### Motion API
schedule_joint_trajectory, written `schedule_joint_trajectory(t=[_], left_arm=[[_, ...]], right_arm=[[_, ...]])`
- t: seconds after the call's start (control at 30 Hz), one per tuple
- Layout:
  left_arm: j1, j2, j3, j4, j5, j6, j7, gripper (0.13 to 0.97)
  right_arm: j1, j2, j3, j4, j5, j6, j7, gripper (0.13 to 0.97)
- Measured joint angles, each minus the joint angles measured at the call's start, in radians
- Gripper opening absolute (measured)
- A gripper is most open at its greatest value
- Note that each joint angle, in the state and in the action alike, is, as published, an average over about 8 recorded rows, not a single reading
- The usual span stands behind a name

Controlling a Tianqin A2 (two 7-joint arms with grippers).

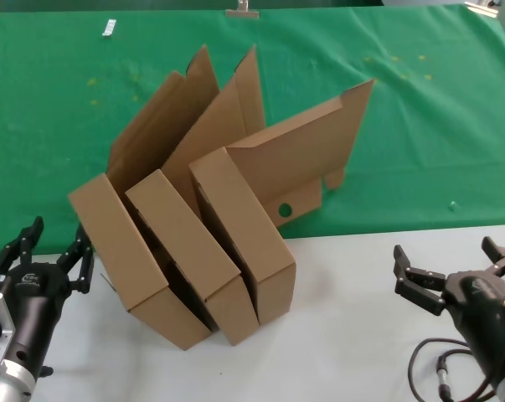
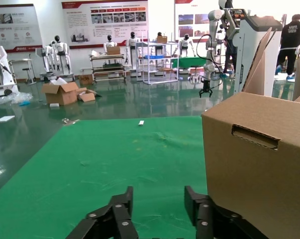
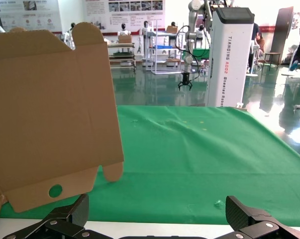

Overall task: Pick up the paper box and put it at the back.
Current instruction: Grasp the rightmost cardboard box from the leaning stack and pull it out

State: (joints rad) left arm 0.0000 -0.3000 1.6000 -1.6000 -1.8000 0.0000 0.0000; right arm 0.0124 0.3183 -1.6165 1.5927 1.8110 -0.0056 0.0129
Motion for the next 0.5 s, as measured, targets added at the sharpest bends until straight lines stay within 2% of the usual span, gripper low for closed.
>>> schedule_joint_trajectory(t=[0.2, 0.23, 0.5], left_arm=[[0.0, 0.0, 0.0, 0.0, 0.0, 0.0, 0.0, 0.443], [0.0, 0.0, 0.0, 0.0, 0.0, 0.0, 0.0, 0.443], [0.0, 0.0, 0.0, 0.0, 0.0, 0.0, 0.0, 0.658]], right_arm=[[0.0, 0.0, 0.0, 0.0, 0.0, 0.0, 0.0, 0.966], [0.0, 0.0, 0.0, 0.0, 0.0, 0.0, 0.0, 0.966], [0.0, 0.0, 0.0, 0.0, 0.0, 0.0, 0.0, 0.966]])
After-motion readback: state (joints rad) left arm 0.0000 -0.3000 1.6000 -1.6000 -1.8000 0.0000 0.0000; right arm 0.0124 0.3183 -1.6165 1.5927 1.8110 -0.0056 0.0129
